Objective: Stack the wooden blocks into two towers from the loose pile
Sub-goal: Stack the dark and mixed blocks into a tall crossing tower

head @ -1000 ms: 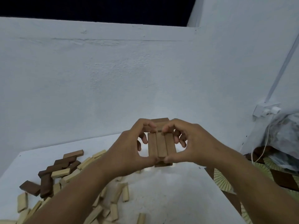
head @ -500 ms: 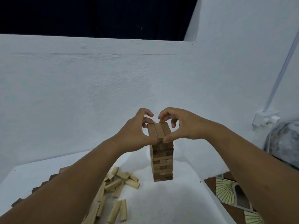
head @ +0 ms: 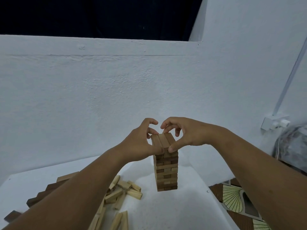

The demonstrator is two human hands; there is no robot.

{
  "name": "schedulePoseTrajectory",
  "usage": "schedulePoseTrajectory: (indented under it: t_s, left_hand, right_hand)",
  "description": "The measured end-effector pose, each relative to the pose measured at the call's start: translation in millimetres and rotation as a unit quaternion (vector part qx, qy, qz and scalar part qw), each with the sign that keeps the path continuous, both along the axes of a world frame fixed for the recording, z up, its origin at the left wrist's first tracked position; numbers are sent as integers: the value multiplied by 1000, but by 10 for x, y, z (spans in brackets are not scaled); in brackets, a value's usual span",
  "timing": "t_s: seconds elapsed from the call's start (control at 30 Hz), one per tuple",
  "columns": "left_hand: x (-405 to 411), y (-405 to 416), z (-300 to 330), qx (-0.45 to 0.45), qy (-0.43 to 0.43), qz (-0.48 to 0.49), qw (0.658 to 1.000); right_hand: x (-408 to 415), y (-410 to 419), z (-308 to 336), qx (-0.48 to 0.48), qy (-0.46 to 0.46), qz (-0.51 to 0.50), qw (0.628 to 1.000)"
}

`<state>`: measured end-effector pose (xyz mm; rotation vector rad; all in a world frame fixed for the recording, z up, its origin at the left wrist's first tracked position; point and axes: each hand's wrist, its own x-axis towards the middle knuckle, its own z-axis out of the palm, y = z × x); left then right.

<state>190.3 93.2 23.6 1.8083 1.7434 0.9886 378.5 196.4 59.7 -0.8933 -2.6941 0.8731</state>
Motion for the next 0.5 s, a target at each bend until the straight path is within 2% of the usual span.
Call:
schedulePoseTrajectory:
  t_s: [0.17,0.27,0.33,0.4,0.5]
  left_hand:
    - [-20,-22,-44,-6,13,-2,1000]
    - [-83,-64,-100,-22,-30,-8,999]
    - [-39,-102,-149,-13,-126,24,992]
    - [94,-139,-218,-31,-263,100,959]
    - [457,-373,-322,-52,-347,123,928]
  right_hand:
    - [50,-3,-18,-9,0,-2,1000]
    - [120,-31,-89,10,42,-33,999]
    - [120,-119,-226,-21,149,-89,985]
    - [79,-247,-452,-86,261,-159,948]
    - [-33,-437,-745,-197,329,-242,891]
